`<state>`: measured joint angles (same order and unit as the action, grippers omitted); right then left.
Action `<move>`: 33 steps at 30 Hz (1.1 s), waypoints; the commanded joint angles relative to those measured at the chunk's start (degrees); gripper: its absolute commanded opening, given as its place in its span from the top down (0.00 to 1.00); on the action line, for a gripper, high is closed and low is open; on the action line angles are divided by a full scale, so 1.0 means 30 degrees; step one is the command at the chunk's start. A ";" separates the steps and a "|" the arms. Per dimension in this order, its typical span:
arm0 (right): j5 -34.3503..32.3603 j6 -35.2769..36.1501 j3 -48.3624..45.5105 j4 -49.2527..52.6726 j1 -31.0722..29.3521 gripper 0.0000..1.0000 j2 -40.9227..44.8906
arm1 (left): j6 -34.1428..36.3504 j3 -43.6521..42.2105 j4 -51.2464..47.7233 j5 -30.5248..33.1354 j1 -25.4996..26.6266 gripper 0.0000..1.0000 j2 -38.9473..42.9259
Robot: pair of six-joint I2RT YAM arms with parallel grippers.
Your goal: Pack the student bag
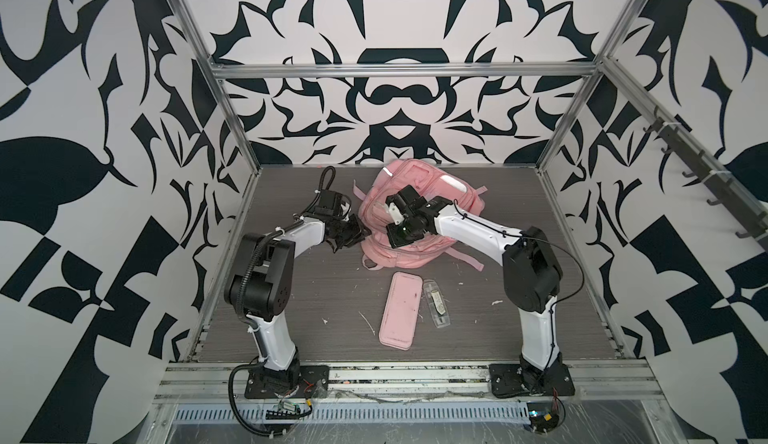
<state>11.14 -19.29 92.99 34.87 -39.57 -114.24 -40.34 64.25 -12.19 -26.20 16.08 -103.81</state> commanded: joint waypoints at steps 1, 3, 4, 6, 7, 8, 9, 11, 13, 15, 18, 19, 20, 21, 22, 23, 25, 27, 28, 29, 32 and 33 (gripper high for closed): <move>-0.0261 0.0235 -0.0860 -0.0635 0.0626 1.00 0.2093 | 0.0696 0.0935 -0.1442 0.0065 -0.0185 0.56 0.0586; -0.0345 0.0297 -0.1534 -0.0693 0.0934 1.00 0.2639 | 0.0916 0.1362 -0.1729 0.0219 -0.0315 0.53 0.0545; -0.0370 0.0306 -0.1799 -0.0693 0.1076 1.00 0.2888 | 0.0986 0.1563 -0.1860 0.0290 -0.0348 0.53 0.0504; -0.0513 0.0314 -0.2419 -0.0741 0.1313 1.00 0.3414 | 0.1095 0.1992 -0.1997 0.0367 -0.0429 0.53 0.0316; -0.0581 0.0317 -0.2763 -0.0769 0.1435 1.00 0.3673 | 0.1135 0.2197 -0.2053 0.0432 -0.0437 0.53 0.0218; -0.0635 0.0332 -0.2978 -0.0764 0.1576 1.00 0.3884 | 0.1141 0.2374 -0.2089 0.0496 -0.0464 0.53 0.0089; -0.0715 0.0354 -0.3290 -0.0795 0.1719 1.00 0.4170 | 0.1168 0.2580 -0.2070 0.0554 -0.0466 0.53 -0.0064; -0.0753 0.0322 -0.3843 -0.0915 0.2005 1.00 0.4638 | 0.1178 0.3046 -0.2087 0.0573 -0.0466 0.53 -0.0516; -0.0807 0.0255 -0.4391 -0.0975 0.2267 1.00 0.5073 | 0.1145 0.3621 -0.1979 0.0424 -0.0466 0.53 -0.1167; -0.0803 0.0246 -0.4648 -0.0961 0.2422 1.00 0.5368 | 0.1141 0.4324 -0.2030 0.0285 -0.0451 0.53 -0.1905; -0.0922 0.0244 -0.4892 -0.0945 0.2511 1.00 0.5833 | 0.1033 0.5425 -0.2061 0.0082 -0.0393 0.53 -0.3076; -0.0972 0.0227 -0.4922 -0.0909 0.2523 1.00 0.5948 | 0.1039 0.5846 -0.2074 0.0089 -0.0356 0.52 -0.3505; -0.0998 0.0243 -0.4997 -0.0873 0.2532 1.00 0.6047 | 0.1024 0.6228 -0.2132 0.0116 -0.0327 0.52 -0.3847; -0.1016 0.0233 -0.5052 -0.0871 0.2542 1.00 0.6155 | 0.1002 0.6634 -0.2205 0.0011 -0.0277 0.52 -0.4242; -0.1044 0.0219 -0.5113 -0.0871 0.2556 1.00 0.6217 | 0.0966 0.7065 -0.2193 -0.0114 -0.0219 0.52 -0.4583; -0.1046 0.0218 -0.5138 -0.0843 0.2542 1.00 0.6260 | 0.0965 0.7412 -0.2208 -0.0202 -0.0134 0.52 -0.4952; -0.0990 0.0189 -0.5171 -0.0777 0.2557 1.00 0.6291 | 0.0856 0.8241 -0.2255 -0.0462 0.0070 0.52 -0.5662; -0.0963 0.0189 -0.5243 -0.0778 0.2563 1.00 0.6291 | 0.0848 0.8978 -0.2320 -0.0546 0.0315 0.52 -0.6335; -0.0943 0.0139 -0.5245 -0.0762 0.2559 1.00 0.6263 | 0.0848 0.9321 -0.2422 -0.0527 0.0436 0.51 -0.6672; -0.0913 0.0155 -0.5272 -0.0768 0.2580 1.00 0.6230 | 0.0762 0.9564 -0.2440 -0.0541 0.0492 0.52 -0.6933; -0.0848 0.0075 -0.5327 -0.0777 0.2564 1.00 0.6286 | 0.0584 1.0007 -0.2434 -0.0401 0.0559 0.52 -0.7555; -0.0843 0.0072 -0.5333 -0.0781 0.2578 1.00 0.6291 | 0.0557 1.0048 -0.2440 -0.0293 0.0559 0.54 -0.7690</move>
<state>8.91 -19.11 76.58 34.46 -31.99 -98.41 -38.06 93.19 -18.06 -26.65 17.43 -125.08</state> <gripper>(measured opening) 0.076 0.470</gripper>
